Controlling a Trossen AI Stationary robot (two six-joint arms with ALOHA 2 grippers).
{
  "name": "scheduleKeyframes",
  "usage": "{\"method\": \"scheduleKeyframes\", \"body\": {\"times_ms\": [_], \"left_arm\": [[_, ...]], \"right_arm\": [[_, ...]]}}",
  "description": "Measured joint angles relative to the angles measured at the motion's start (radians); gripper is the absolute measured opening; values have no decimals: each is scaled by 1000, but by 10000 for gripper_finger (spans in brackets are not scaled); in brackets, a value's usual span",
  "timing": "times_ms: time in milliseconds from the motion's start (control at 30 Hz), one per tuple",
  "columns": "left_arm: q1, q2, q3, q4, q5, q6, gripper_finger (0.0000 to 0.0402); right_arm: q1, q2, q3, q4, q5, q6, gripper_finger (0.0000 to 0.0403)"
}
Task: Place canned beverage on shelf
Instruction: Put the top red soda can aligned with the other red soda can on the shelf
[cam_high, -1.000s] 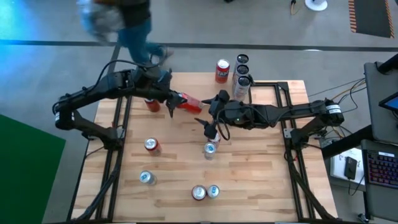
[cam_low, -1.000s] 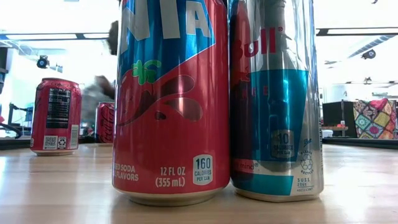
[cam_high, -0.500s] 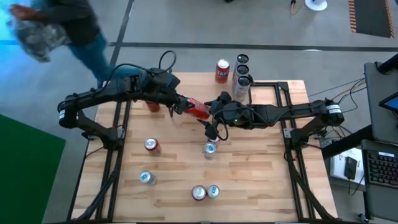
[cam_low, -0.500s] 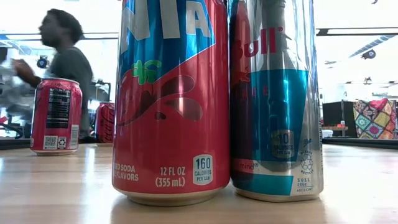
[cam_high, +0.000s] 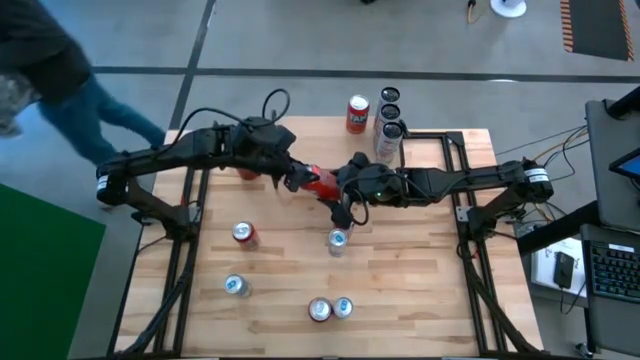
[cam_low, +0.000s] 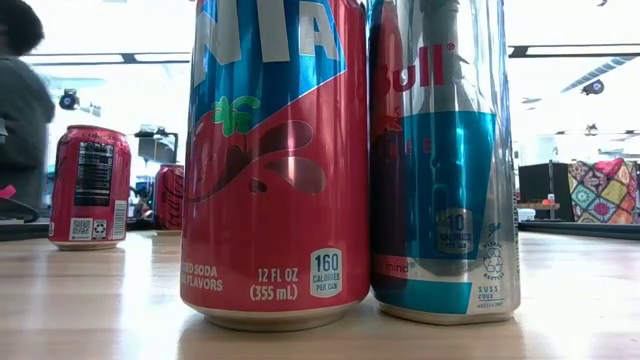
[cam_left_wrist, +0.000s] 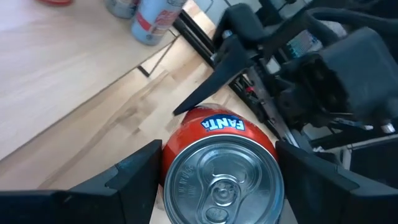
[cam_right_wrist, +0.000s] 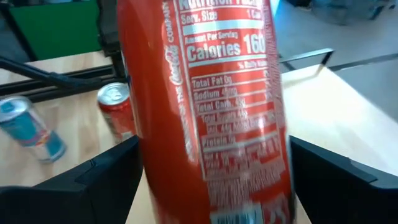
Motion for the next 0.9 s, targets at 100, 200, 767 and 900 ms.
{"method": "scheduleKeyframes", "body": {"times_ms": [100,200,767,900], "left_arm": [[-7,3,0,12,5,10,269],[-14,3,0,17,3,14,269],[-46,3,1,89,-4,26,269],[-47,3,0,102,-4,26,269]], "right_arm": [[0,0,0,-1,-37,7,354],[0,0,0,0,-43,29,354],[0,-2,18,-7,-54,25,326],[0,-3,42,-11,-57,21,325]]}}
